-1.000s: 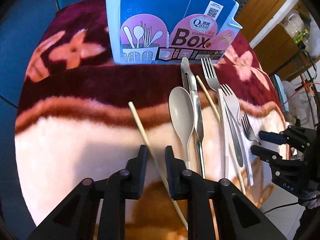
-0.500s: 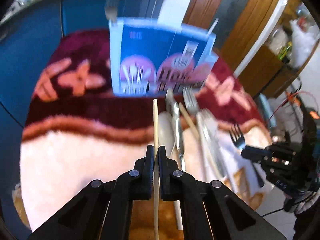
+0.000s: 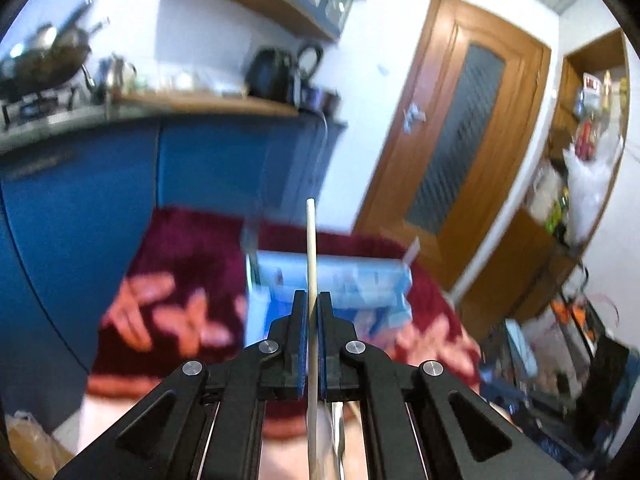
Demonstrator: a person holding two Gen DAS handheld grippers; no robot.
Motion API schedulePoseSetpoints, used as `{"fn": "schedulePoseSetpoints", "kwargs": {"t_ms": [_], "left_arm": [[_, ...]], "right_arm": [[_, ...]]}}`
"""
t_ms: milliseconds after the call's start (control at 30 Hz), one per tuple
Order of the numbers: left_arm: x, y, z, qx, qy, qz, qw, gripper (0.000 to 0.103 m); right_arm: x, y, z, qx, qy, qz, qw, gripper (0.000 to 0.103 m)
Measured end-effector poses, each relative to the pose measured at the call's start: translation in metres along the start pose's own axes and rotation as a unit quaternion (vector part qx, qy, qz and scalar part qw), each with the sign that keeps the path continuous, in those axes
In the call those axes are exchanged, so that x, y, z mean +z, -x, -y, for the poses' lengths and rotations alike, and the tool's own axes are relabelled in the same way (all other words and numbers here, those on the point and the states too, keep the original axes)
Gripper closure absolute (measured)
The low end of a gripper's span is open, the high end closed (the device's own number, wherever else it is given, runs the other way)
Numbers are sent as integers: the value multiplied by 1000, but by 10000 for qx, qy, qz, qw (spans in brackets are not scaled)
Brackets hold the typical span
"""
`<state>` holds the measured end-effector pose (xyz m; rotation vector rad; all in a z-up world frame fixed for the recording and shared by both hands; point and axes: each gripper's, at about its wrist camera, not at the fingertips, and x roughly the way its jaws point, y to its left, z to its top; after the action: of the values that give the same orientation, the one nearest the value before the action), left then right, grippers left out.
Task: Organize utensils
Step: 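Carry the chopstick into the caddy and release while the right tool drops its fork in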
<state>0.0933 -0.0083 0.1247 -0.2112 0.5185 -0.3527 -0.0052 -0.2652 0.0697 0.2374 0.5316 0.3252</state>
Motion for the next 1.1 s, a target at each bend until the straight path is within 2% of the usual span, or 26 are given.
{"fn": "schedulePoseSetpoints", "kwargs": {"t_ms": [233, 433, 633, 767, 933, 1100], "left_arm": [[43, -9, 1, 334, -4, 1105, 9933, 99], [61, -39, 3, 564, -28, 1631, 9850, 99], [58, -66, 1, 764, -117, 1876, 9792, 99], [51, -79, -6, 828, -58, 1907, 9781, 99], [38, -89, -9, 827, -70, 1859, 9791, 99], [21, -93, -10, 764, -237, 1752, 9813, 99]], "right_arm": [[36, -9, 2, 54, -86, 649, 9978, 98], [68, -26, 0, 68, -69, 1064, 9943, 98], [93, -60, 0, 15, 31, 1538, 9881, 98], [101, -89, 3, -196, 187, 1759, 9840, 98], [98, -120, 14, -250, 130, 1627, 9863, 98], [84, -128, 11, -319, 389, 1430, 9884, 98]]}}
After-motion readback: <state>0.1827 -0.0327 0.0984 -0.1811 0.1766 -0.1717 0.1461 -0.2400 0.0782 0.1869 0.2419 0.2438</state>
